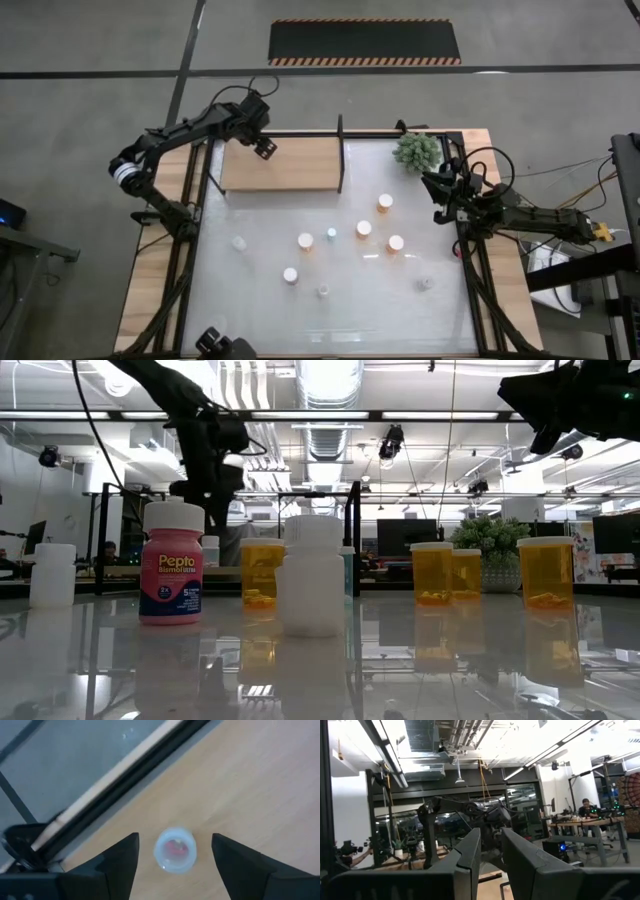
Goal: Pick and place medicine bottles onto shelf by color
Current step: Put the left transparent pill bottle on the shelf
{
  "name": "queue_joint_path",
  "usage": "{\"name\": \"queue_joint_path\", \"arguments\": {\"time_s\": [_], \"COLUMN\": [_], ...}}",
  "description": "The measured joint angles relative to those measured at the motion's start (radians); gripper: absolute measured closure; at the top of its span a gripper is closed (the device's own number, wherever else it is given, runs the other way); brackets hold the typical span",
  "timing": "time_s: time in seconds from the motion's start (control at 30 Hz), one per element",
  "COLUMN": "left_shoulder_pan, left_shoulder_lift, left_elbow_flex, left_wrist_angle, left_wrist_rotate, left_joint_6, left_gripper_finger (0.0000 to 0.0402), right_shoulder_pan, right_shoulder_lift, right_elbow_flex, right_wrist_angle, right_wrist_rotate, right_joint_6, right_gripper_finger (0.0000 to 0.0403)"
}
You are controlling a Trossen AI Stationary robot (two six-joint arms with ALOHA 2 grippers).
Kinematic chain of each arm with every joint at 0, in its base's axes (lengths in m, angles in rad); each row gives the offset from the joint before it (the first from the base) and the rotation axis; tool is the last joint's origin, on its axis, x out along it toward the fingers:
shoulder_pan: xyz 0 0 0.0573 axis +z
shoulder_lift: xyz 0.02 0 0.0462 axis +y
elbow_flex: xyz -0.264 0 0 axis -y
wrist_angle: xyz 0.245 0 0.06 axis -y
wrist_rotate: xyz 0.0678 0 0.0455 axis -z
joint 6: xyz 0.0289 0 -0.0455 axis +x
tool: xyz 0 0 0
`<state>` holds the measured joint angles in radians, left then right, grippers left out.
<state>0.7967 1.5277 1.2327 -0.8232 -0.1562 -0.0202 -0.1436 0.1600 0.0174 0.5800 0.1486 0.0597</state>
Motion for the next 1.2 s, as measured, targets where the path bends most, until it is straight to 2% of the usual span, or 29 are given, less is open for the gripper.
{"name": "queue_joint_path", "arguments": {"time_s": [0.13, 0.23, 0.37, 0.57, 0.63, 0.97, 1.2], "left_shoulder_pan": [0.0, 0.0, 0.0, -0.001, -0.001, -0.001, 0.0], "left_shoulder_lift": [-0.028, -0.046, -0.052, -0.034, -0.034, -0.035, -0.035], "left_elbow_flex": [0.037, 0.036, 0.005, -0.021, -0.024, -0.076, -0.076], "left_wrist_angle": [-0.005, -0.007, -0.012, -0.008, -0.005, 0.018, -0.001], "left_wrist_rotate": [0.0, 0.025, 0.042, 0.042, 0.042, 0.031, -0.101], "left_joint_6": [0.047, 0.105, 0.186, 0.184, 0.184, 0.182, 0.157], "left_gripper_finger": [0.017, 0.0188, 0.025, 0.0366, 0.0391, 0.04, 0.04], "right_shoulder_pan": [0.0, 0.0, 0.0, 0.0, 0.0, 0.0, 0.0], "right_shoulder_lift": [0.0, 0.0, 0.0, 0.0, 0.0, 0.0, 0.0], "right_elbow_flex": [0.0, 0.0, 0.0, 0.0, 0.0, 0.0, 0.0], "right_wrist_angle": [0.0, 0.0, 0.0, -0.003, -0.003, -0.003, -0.003], "right_wrist_rotate": [0.0, 0.0, 0.0, 0.0, 0.0, 0.0, 0.0], "right_joint_6": [0.0, -0.001, -0.001, -0.007, -0.008, -0.011, -0.009], "right_gripper_finger": [0.0335, 0.0335, 0.0335, 0.0335, 0.0335, 0.0335, 0.0335]}}
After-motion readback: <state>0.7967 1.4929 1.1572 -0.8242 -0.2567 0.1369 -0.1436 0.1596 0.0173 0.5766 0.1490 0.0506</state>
